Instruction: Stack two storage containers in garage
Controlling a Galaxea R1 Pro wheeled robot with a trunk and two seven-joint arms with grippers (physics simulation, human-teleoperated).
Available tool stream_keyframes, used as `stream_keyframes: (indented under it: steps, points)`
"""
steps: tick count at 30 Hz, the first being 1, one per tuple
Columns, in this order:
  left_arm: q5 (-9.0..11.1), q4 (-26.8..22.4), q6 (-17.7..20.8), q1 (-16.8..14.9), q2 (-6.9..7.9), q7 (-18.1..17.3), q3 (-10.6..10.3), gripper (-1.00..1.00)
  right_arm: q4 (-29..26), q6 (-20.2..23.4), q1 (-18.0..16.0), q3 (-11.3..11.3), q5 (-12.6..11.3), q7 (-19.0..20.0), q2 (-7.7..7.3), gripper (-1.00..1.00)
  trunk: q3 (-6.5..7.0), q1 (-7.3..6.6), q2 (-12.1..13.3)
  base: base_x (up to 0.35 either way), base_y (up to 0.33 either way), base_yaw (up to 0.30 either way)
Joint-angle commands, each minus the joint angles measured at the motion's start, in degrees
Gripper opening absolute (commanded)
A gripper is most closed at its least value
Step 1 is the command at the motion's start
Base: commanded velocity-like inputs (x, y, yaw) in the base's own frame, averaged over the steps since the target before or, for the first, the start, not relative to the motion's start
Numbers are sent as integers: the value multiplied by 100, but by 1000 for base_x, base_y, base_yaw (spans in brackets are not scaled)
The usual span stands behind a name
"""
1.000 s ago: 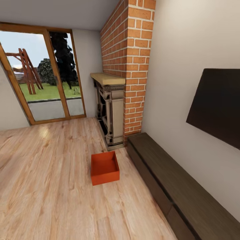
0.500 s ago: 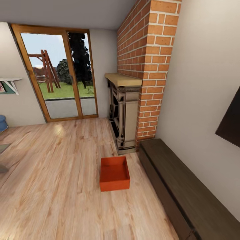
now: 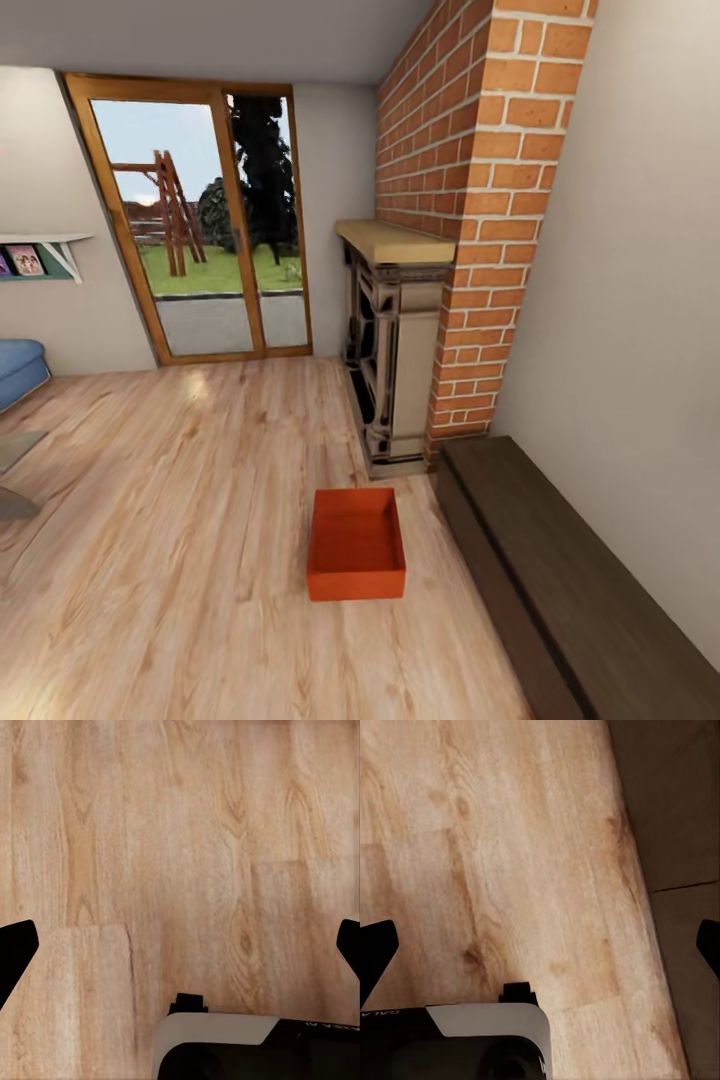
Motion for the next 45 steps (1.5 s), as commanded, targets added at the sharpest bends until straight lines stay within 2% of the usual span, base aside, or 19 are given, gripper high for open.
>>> stream_keyframes:
  steps: [1, 12, 31, 45]
  points:
    - [10, 3, -19, -4, -3, 3, 16, 100, 6, -20, -5, -13, 6, -5, 1, 100, -10, 5, -8, 326, -154, 2]
    - [10, 3, -22, -5, -3, 3, 16, 100, 6, -20, -5, -13, 16, -5, 1, 100, -10, 5, -8, 323, -149, 0]
    - [10, 3, -28, -4, 4, -4, 23, 100, 6, -20, -5, -13, 32, -5, 1, 100, -10, 5, -8, 315, -4, 51]
    - [19, 2, -54, -5, -12, 1, 34, 100, 6, -20, -5, -13, 59, 6, 1, 100, -10, 5, -8, 31, 0, 2]
